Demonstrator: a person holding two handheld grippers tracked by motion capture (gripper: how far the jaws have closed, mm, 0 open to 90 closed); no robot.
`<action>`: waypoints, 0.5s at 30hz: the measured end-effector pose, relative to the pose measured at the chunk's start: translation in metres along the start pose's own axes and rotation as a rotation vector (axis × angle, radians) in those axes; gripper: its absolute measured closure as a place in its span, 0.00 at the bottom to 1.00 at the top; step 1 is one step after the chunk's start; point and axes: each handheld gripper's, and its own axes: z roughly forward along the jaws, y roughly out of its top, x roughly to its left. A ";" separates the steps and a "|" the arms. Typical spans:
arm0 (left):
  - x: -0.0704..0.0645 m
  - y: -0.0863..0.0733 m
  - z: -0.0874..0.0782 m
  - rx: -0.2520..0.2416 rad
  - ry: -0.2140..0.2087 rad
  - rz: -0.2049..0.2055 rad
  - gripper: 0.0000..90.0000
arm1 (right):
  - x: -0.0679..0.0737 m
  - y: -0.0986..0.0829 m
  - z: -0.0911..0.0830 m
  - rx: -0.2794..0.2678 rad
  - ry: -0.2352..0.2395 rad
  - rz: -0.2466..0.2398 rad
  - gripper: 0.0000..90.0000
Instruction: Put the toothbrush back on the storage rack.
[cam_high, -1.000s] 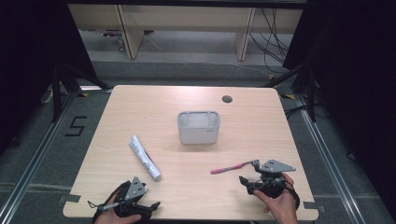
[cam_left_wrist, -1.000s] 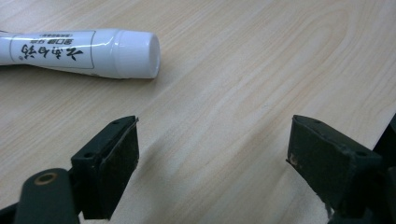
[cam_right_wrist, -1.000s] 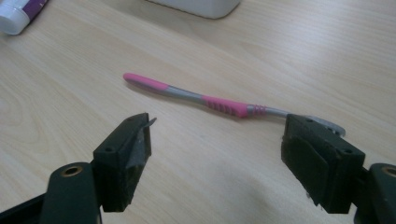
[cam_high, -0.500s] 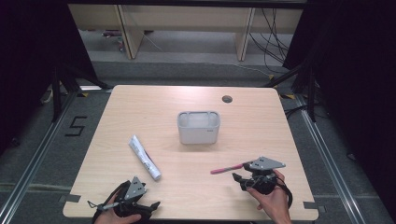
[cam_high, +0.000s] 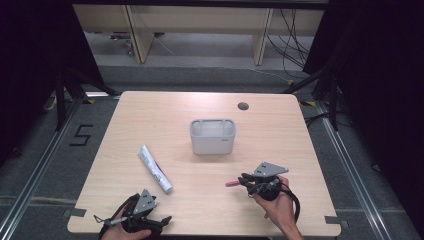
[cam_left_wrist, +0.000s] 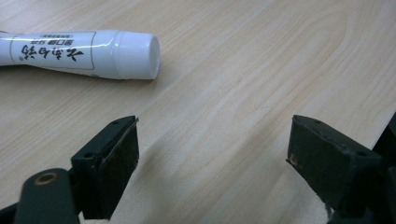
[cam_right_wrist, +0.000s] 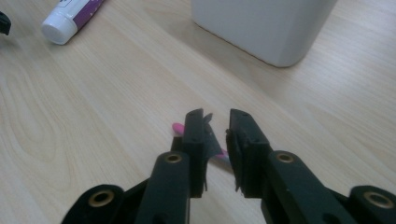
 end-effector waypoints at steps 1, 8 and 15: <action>0.000 0.000 0.000 0.000 0.000 0.000 0.18 | 0.001 0.002 0.002 0.005 0.003 -0.001 0.89; -0.001 0.000 0.001 -0.015 -0.001 -0.017 0.18 | 0.004 0.009 0.017 0.027 0.012 -0.044 0.97; 0.000 0.000 0.001 -0.005 0.005 -0.008 0.18 | 0.005 0.014 0.036 0.072 0.011 -0.058 0.99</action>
